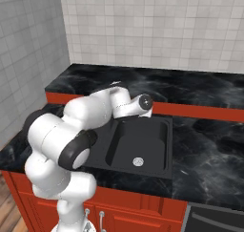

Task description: Pick the pan and sponge and place them into the sink. Then turn on the water.

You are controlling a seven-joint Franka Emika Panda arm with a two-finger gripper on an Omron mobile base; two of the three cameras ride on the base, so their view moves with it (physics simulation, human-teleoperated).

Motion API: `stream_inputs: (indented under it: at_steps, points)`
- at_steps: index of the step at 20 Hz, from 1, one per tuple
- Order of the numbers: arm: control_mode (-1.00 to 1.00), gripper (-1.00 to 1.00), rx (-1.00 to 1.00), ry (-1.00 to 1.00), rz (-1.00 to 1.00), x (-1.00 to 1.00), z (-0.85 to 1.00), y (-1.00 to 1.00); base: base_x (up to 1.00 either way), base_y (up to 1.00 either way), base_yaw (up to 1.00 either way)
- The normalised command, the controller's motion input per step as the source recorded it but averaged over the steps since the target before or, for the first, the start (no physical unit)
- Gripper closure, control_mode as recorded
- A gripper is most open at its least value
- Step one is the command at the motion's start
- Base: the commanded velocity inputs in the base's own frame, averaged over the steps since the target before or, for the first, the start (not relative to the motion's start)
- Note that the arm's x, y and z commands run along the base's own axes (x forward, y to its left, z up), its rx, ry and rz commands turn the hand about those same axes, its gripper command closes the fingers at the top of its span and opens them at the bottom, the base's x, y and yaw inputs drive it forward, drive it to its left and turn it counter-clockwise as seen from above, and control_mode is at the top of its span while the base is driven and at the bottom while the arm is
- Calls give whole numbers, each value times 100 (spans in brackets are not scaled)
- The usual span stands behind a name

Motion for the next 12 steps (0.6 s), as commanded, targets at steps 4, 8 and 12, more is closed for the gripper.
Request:
stream_inputs:
  at_steps: [4,8,12]
  points:
    - [-100,-100,4,7,6,11,-6,0,0,0,0]
    - [-100,-100,1,4,4,16,-1,0,0,0,0]
    - [-100,-100,0,2,2,17,-1,1,0,0,0]
